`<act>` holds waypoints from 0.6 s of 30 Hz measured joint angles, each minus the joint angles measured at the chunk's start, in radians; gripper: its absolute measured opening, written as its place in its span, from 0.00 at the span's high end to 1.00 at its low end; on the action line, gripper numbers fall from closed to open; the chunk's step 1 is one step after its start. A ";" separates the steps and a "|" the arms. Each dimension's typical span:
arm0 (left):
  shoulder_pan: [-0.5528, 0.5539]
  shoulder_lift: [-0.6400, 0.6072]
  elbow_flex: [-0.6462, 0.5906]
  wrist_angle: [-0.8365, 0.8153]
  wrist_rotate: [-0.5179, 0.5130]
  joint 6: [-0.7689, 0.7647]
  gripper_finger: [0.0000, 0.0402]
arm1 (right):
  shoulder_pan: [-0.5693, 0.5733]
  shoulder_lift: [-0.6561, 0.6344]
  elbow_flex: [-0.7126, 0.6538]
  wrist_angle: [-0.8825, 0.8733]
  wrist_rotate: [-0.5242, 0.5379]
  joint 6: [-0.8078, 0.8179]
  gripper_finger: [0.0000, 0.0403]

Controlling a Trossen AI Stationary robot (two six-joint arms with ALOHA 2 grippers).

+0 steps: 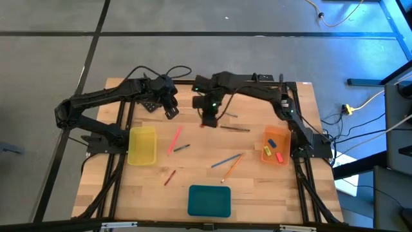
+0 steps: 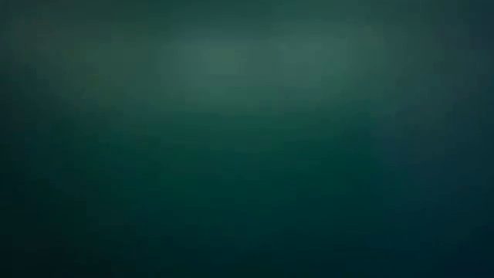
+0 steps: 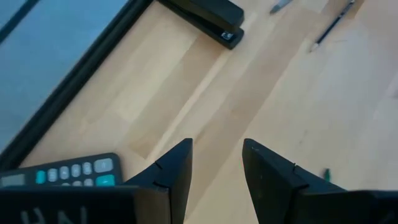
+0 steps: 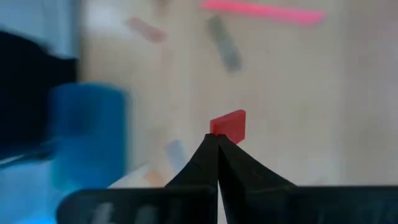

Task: Sort crayons/erasers/pens/pencils in bins
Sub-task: Put the red eraser into the orange bin

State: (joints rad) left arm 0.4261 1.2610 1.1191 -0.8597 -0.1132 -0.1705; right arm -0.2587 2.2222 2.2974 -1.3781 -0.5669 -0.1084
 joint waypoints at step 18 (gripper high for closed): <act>-0.121 0.000 0.000 0.102 0.000 -0.180 0.66 | 0.057 -0.272 0.001 -0.146 -0.466 -0.067 1.00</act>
State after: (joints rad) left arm 0.3054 1.2610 1.1191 -0.7577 -0.1128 -0.3509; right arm -0.2020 1.9505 2.2986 -1.5245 -1.0332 -0.1757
